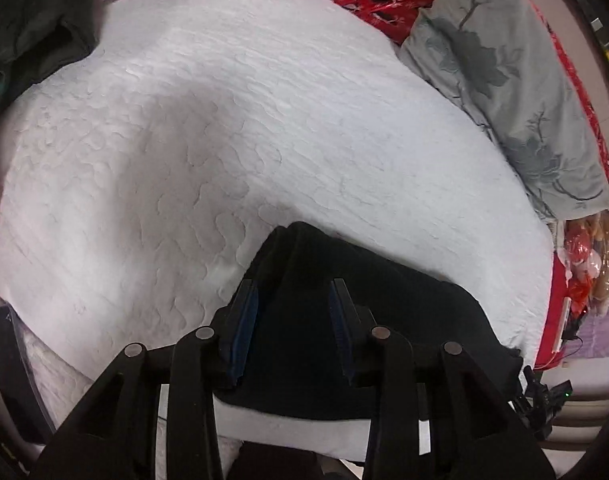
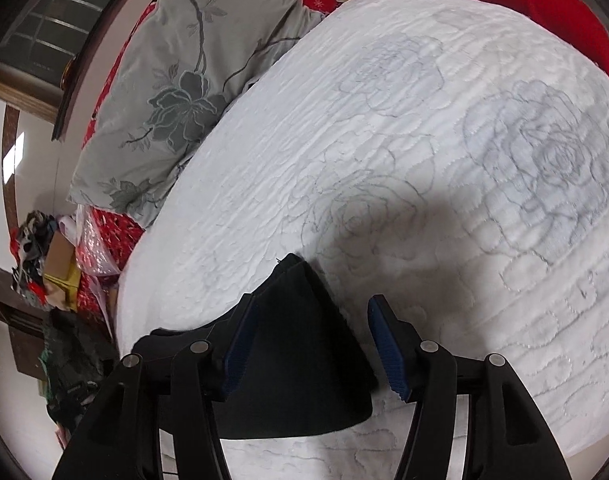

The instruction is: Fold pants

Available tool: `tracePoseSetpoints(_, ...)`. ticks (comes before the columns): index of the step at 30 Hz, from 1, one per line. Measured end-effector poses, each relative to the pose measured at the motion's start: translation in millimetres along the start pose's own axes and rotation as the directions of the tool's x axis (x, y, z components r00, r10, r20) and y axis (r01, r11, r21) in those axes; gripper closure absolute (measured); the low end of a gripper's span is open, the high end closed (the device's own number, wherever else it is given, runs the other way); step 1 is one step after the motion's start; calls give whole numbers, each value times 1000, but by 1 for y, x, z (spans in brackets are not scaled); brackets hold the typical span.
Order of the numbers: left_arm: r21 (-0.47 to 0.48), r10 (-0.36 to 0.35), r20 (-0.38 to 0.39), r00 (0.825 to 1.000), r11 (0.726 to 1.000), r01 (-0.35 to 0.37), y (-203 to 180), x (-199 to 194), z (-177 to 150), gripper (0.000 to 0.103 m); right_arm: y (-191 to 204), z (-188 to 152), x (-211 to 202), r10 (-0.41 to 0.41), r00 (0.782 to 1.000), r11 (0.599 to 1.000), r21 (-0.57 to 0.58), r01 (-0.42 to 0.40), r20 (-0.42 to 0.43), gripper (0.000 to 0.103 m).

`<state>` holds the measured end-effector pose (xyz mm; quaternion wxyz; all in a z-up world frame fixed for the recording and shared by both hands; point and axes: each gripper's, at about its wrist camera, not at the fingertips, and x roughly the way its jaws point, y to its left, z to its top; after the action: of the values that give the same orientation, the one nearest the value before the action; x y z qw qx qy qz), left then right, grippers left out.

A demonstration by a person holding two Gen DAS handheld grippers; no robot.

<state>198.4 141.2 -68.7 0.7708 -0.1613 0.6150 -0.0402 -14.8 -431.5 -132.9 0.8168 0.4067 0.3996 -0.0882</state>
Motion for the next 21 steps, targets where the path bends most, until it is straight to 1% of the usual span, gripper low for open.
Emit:
tracePoseSetpoints(2, 10, -21, -15, 1000, 1000, 21, 1, 5, 1, 69, 2, 2, 1, -14, 1000, 1000, -19, 14, 0, 43)
tracePoseSetpoints(3, 24, -30, -29, 999, 999, 31, -1, 9, 2, 69, 3, 2, 1, -18, 1000, 999, -27, 18, -1, 40)
tracePoseSetpoints(5, 52, -50, -53, 997, 997, 53, -6, 17, 4, 60, 4, 4, 3, -21, 1000, 999, -39, 21, -9, 39)
tracePoseSetpoints(7, 39, -92, -31, 995, 995, 93, -6, 19, 1, 60, 5, 6, 8, -17, 1000, 999, -48, 16, -22, 39)
tracePoseSetpoints(8, 21, -109, -14, 994, 994, 109, -5, 19, 0, 64, 6, 6, 10, -15, 1000, 998, -61, 14, -27, 40)
tracePoseSetpoints(9, -2, -123, 3, 992, 992, 123, -2, 20, -1, 70, 8, 7, 12, -28, 999, 996, -82, 26, -24, 49)
tracePoseSetpoints(10, -17, -118, 4, 993, 993, 118, 0, 22, -1, 83, 11, 7, 13, -49, 999, 993, -109, 46, -20, 59)
tracePoseSetpoints(11, -44, -114, 4, 993, 992, 114, 4, 24, -2, 83, 13, 7, 15, -67, 998, 990, -129, 64, -19, 89)
tracePoseSetpoints(12, -71, -127, 15, 992, 989, 127, 8, 22, -3, 83, 15, 8, 19, -79, 996, 987, -145, 74, -32, 96)
tracePoseSetpoints(13, -86, -137, 28, 990, 987, 139, 11, 17, -5, 84, 16, 9, 20, -92, 995, 985, -150, 87, -28, 96)
tracePoseSetpoints(14, -95, -147, 59, 987, 984, 152, 13, 9, -7, 84, 22, 11, 18, -92, 996, 983, -159, 89, -12, 97)
tracePoseSetpoints(15, -89, -136, 80, 988, 986, 143, 14, 6, -8, 84, 28, 13, 14, -69, 998, 984, -164, 69, 5, 98)
tracePoseSetpoints(16, -74, -97, 93, 991, 992, 104, 11, 7, -9, 84, 34, 15, 9, -37, 999, 986, -164, 41, 30, 100)
tracePoseSetpoints(17, -63, -67, 83, 994, 995, 72, 9, 12, -10, 84, 36, 16, 8, -14, 999, 986, -164, 20, 39, 100)
tracePoseSetpoints(18, -58, -30, 72, 997, 998, 34, 7, 20, -11, 84, 38, 17, 10, -13, 999, 985, -169, 19, 38, 100)
tracePoseSetpoints(19, -51, -5, 68, 998, 999, 9, 6, 25, -12, 84, 37, 19, 14, -47, 998, 984, -170, 52, 35, 100)
tracePoseSetpoints(21, -44, 20, 82, 996, 999, -16, 4, 30, -13, 83, 27, 21, 23, -76, 997, 988, -131, 78, 17, 99)
